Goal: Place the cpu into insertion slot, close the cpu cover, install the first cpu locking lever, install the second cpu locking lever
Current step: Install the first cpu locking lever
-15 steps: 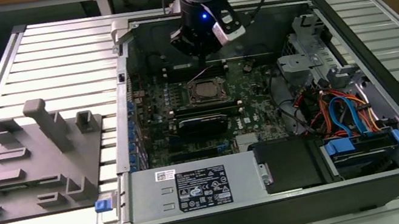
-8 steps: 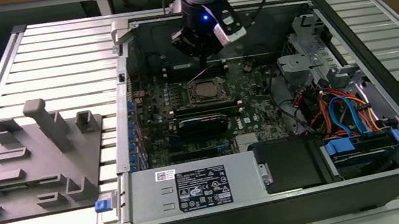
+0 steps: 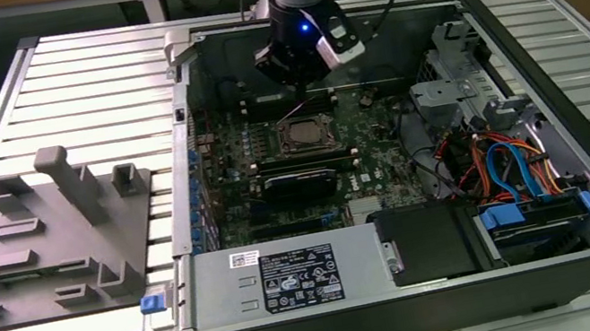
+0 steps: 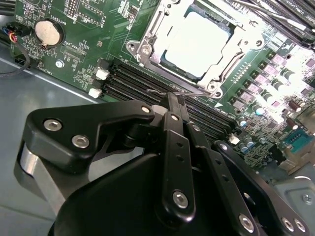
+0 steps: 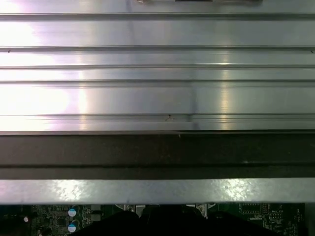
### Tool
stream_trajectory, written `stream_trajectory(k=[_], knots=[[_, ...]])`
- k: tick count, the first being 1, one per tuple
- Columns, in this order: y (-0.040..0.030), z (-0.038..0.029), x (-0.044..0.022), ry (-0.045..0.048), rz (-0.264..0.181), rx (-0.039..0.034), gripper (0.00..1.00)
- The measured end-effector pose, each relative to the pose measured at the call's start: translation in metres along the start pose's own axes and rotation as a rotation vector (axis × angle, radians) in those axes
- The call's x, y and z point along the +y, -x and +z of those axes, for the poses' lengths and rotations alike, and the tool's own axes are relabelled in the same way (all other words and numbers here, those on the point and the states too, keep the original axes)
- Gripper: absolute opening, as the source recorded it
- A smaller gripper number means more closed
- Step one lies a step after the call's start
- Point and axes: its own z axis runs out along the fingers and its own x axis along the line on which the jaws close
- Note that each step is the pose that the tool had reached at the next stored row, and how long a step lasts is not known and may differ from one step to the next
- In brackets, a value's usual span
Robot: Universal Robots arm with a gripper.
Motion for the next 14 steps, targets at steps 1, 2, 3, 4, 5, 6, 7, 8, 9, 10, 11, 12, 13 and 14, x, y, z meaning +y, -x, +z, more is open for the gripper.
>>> stream_trajectory(k=[1,2,3,4,5,6,7,8,9,10,11,12,13,14], knots=[[0.0001,0.0002,0.0,0.0001,0.0,-0.0001,0.1],[0.0003,0.0004,0.0,0.0002,0.0,-0.0001,0.1],[0.0005,0.0006,0.0,0.0002,0.001,-0.0001,0.1],[0.0007,0.0009,0.0,0.0002,0.002,-0.0003,0.1],[0.0011,0.0011,0.0,0.0001,0.005,-0.0003,0.1],[0.0015,0.0013,0.0,0.0001,0.006,-0.0005,0.1],[0.0019,0.0015,0.0,0.0002,0.007,-0.0005,0.1],[0.0021,0.0017,0.0,0.0001,0.008,-0.0005,0.1],[0.0022,0.0018,0.0,0.0001,0.008,-0.0006,0.1],[0.0023,0.002,0.0,0.0001,0.008,-0.0005,0.1],[0.0024,0.0022,0.0,0.0,0.008,-0.0006,0.1],[0.0025,0.0024,-0.0001,0.0,0.008,-0.0006,0.1],[0.0026,0.0027,-0.0001,0.0001,0.008,-0.0007,0.1],[0.0027,0.003,-0.0001,0.0001,0.008,-0.0006,0.1]])
